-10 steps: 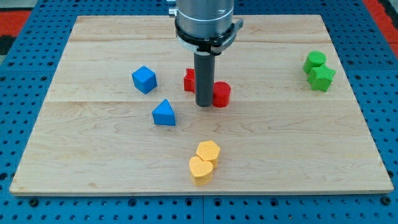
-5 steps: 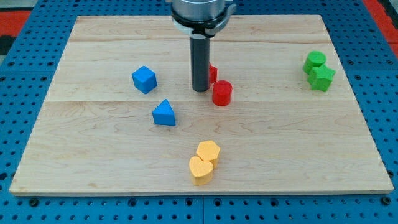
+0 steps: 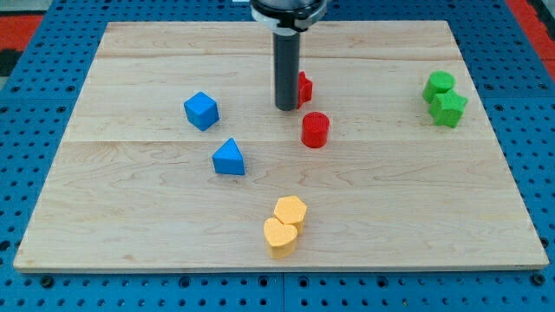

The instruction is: Move red star up towards top center

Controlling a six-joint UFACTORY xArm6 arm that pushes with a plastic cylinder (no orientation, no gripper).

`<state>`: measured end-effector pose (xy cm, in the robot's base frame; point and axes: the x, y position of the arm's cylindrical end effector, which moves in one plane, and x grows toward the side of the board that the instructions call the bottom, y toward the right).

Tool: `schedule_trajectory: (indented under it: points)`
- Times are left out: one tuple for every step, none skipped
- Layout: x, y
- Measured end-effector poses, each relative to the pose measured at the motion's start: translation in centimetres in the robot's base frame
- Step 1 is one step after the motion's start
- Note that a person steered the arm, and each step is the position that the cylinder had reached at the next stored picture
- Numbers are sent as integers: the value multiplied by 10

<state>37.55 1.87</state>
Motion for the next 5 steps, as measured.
schedule_trajectory:
  points:
    - [-8, 19]
    - [-18, 23]
    - [-21, 19]
    - [-2, 18]
    - [26, 18]
